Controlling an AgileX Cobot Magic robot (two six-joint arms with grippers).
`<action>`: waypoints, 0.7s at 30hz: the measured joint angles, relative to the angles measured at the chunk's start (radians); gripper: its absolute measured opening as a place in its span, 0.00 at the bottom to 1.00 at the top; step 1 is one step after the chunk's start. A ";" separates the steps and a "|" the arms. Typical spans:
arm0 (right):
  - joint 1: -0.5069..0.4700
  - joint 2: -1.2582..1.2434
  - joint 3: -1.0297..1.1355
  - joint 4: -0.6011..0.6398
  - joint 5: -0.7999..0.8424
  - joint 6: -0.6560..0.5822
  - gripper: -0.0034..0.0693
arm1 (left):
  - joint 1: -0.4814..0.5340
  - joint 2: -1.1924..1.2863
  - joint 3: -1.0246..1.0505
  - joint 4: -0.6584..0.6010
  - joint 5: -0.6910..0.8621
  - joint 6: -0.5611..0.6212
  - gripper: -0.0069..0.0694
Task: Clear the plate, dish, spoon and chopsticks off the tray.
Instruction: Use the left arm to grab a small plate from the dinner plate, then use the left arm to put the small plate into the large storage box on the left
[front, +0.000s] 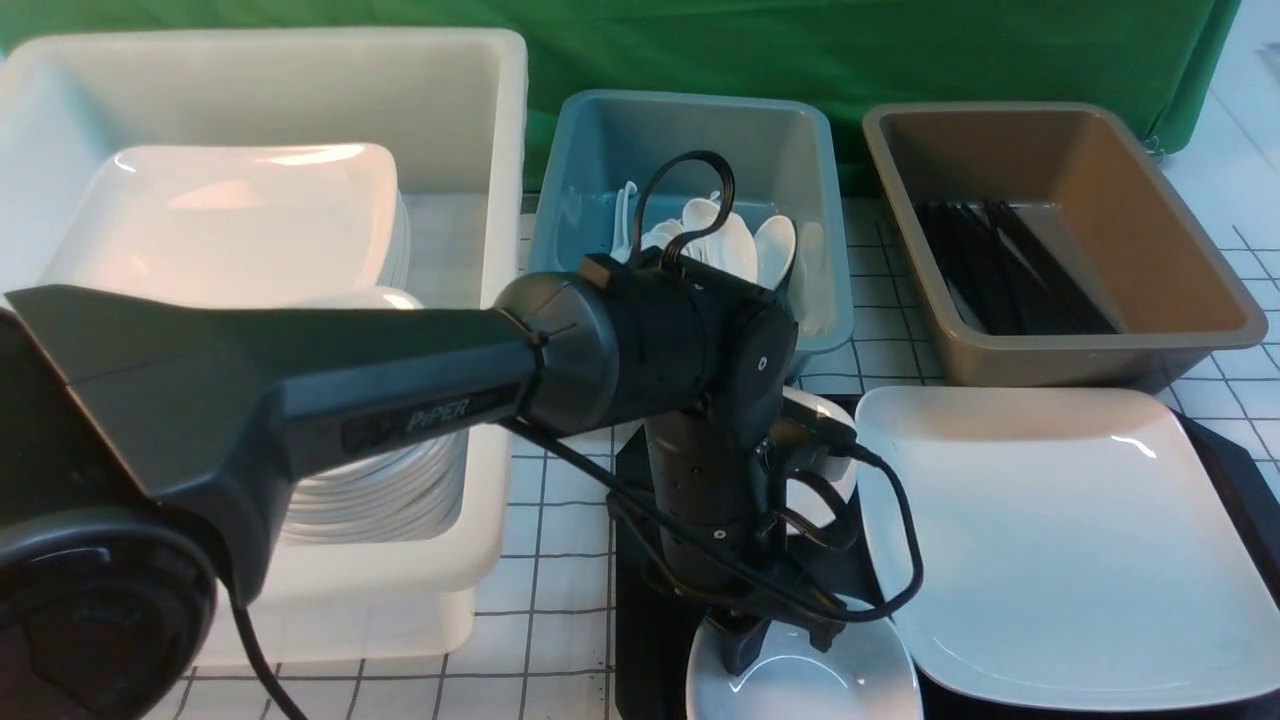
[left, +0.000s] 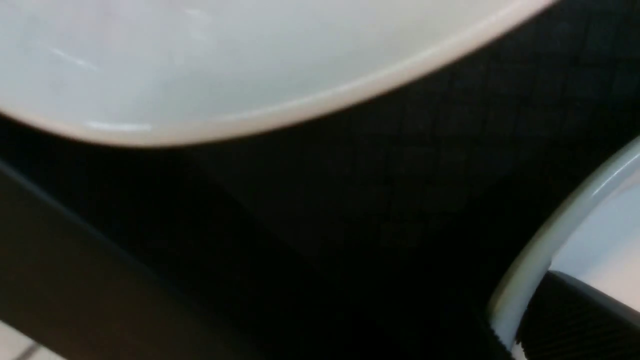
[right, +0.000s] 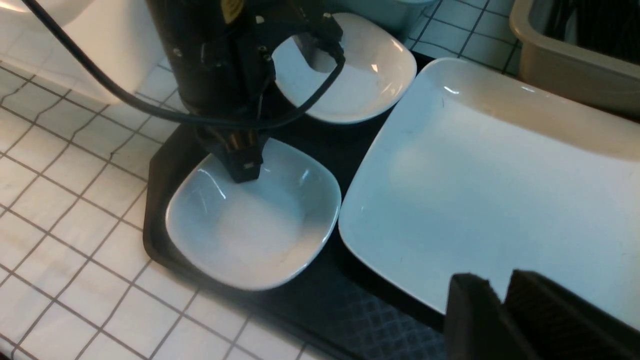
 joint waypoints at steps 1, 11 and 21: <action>0.000 0.000 0.000 0.000 0.000 0.000 0.21 | 0.000 0.000 0.000 -0.002 0.002 0.000 0.32; 0.000 0.000 0.000 0.000 0.001 0.000 0.22 | -0.001 -0.083 0.000 -0.019 0.059 0.001 0.16; 0.000 0.000 0.000 0.000 0.001 0.000 0.23 | -0.001 -0.243 0.006 -0.054 0.032 0.003 0.11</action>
